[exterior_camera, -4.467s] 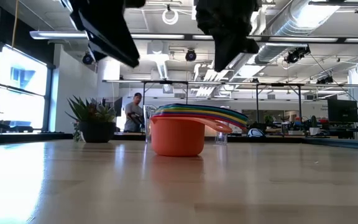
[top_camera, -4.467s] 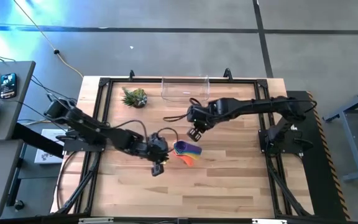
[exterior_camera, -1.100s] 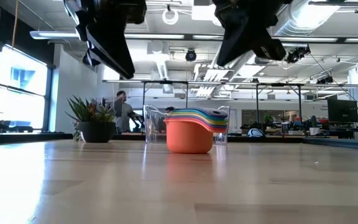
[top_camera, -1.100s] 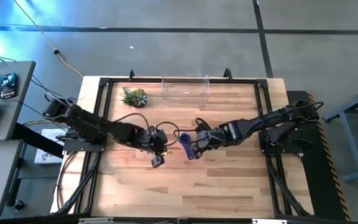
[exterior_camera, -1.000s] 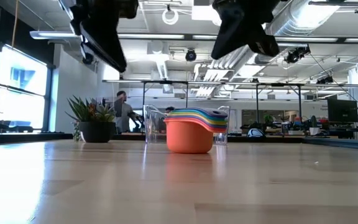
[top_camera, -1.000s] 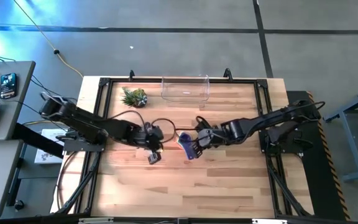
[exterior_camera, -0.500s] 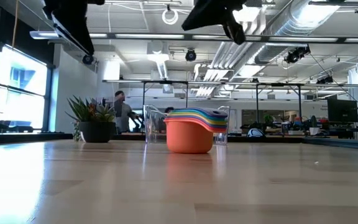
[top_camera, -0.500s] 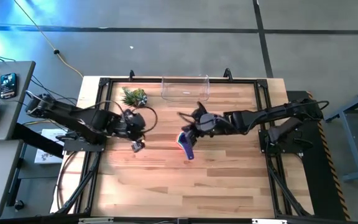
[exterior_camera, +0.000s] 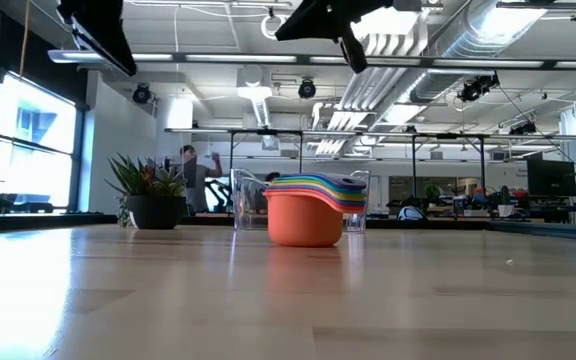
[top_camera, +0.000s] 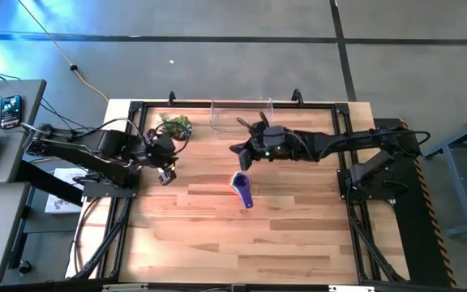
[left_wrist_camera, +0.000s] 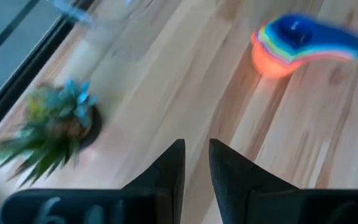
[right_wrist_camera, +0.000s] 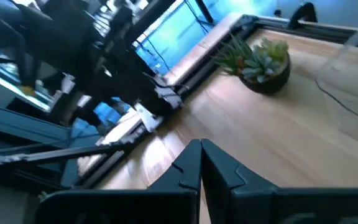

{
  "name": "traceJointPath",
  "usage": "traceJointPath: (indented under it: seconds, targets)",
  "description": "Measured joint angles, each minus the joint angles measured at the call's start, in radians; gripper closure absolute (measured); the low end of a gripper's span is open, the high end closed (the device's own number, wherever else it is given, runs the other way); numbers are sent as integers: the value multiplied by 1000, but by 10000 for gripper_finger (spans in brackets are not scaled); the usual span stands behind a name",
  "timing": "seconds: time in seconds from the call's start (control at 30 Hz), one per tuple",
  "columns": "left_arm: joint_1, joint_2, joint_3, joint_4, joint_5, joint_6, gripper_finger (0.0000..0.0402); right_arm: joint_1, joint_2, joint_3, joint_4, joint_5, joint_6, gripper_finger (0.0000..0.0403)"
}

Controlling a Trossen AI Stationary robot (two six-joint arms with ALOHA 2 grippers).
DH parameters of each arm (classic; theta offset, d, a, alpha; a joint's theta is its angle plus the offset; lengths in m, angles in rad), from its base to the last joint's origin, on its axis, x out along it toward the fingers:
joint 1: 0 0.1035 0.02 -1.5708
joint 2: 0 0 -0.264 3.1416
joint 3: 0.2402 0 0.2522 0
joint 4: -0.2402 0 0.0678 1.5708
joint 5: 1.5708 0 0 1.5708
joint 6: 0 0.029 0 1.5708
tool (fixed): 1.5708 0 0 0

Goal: Nest measuring cups in basket
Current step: Put the stacked measuring cups into the transparent bin

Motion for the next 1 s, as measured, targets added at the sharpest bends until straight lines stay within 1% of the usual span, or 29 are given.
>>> traceJointPath:
  seconds: [0.1,0.17,0.2,0.27,0.33,0.37,0.47,0.57,0.7,0.87,1.0]
  targets:
    - [17,-32,0,-19,-1,20,339,-27,0,0,74,-50,-14,402]
    - [29,-55,-2,-39,-3,23,339,-42,0,0,113,-55,-18,402]
    - [35,-60,-2,-45,-3,29,339,-51,0,0,130,-74,-10,402]
    - [40,-77,0,-40,-3,38,339,-73,0,0,159,-147,-18,402]
    - [46,-90,-1,-44,-3,50,339,-84,0,0,185,-174,-49,402]
    - [47,-93,-1,-38,-3,53,339,-85,0,0,196,-168,-57,402]
    - [47,-105,-1,-41,-2,55,339,-84,0,0,212,-100,-114,402]
    - [47,-111,-1,-41,-2,53,339,-92,0,0,234,-95,-143,393]
    - [47,-113,-1,-40,-1,45,339,-120,0,0,258,-134,-157,355]
    - [47,-112,-1,-40,-1,29,339,-154,0,0,300,-184,-175,282]
    - [47,-112,-1,-40,-6,-3,339,-177,0,0,330,-191,-158,218]
